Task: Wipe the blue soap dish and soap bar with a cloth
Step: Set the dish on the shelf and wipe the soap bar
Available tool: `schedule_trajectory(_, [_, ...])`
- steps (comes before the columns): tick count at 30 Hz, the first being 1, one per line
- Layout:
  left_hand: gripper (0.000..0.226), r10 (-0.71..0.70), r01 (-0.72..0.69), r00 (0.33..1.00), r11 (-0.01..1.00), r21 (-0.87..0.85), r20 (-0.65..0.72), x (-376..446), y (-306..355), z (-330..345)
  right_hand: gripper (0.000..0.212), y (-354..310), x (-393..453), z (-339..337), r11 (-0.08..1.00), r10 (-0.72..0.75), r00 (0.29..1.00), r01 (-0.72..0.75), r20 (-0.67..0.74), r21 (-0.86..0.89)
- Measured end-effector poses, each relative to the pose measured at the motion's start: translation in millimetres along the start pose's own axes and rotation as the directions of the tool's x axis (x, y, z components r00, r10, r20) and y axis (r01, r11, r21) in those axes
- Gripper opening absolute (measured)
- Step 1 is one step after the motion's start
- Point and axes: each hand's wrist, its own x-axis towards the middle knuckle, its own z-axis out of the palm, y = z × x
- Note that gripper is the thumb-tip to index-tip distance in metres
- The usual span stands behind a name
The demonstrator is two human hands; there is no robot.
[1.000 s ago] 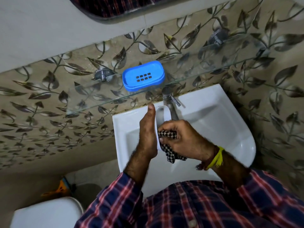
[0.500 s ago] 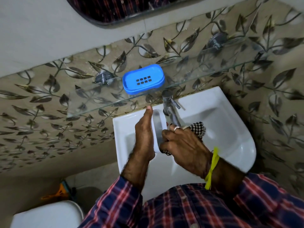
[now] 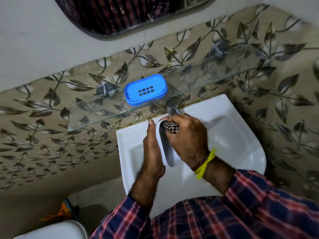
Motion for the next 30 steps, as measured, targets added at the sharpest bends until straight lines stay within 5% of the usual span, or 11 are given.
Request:
schedule_trajectory(3, [0.057,0.084,-0.084,0.996,0.996,0.022,-0.008,5,-4,0,0.012,-9,-6,2,0.995,0.039,0.999,-0.040,0.019,0.095])
schedule_trajectory(6, [0.054,0.053,-0.050,0.998,0.996,-0.073,0.039,8,-2,-8,0.014,-1,-14,0,0.965,-0.199,0.949,0.146,0.243,0.217])
schedule_trajectory(8, [0.062,0.014,-0.010,0.999,0.996,-0.088,0.041,8,-1,-9,0.023,5,-16,-3,0.970,-0.242,0.903,0.214,0.356,0.116])
schedule_trajectory(12, [0.064,-0.014,0.018,0.998,0.997,-0.075,0.060,5,-11,-8,0.031,7,-4,-5,0.983,-0.176,0.950,0.183,0.258,-0.003])
schedule_trajectory(16, [0.075,-0.072,0.075,0.997,0.991,-0.110,0.026,5,1,-15,0.033,7,-18,-10,0.904,-0.381,0.824,0.428,0.419,-0.019])
schedule_trajectory(20, [0.073,-0.064,0.057,0.995,0.994,-0.095,-0.070,6,9,-8,0.028,11,-12,-8,0.935,-0.238,0.868,0.327,0.435,-0.139])
schedule_trajectory(24, [0.082,-0.079,0.074,0.983,0.997,-0.039,-0.165,6,15,-11,0.025,7,-23,-12,0.849,-0.388,0.744,0.519,0.543,-0.104])
schedule_trajectory(30, [0.071,-0.030,0.029,0.986,1.000,-0.007,-0.161,6,14,-3,0.032,2,-18,-14,0.799,-0.299,0.794,0.512,0.530,-0.316])
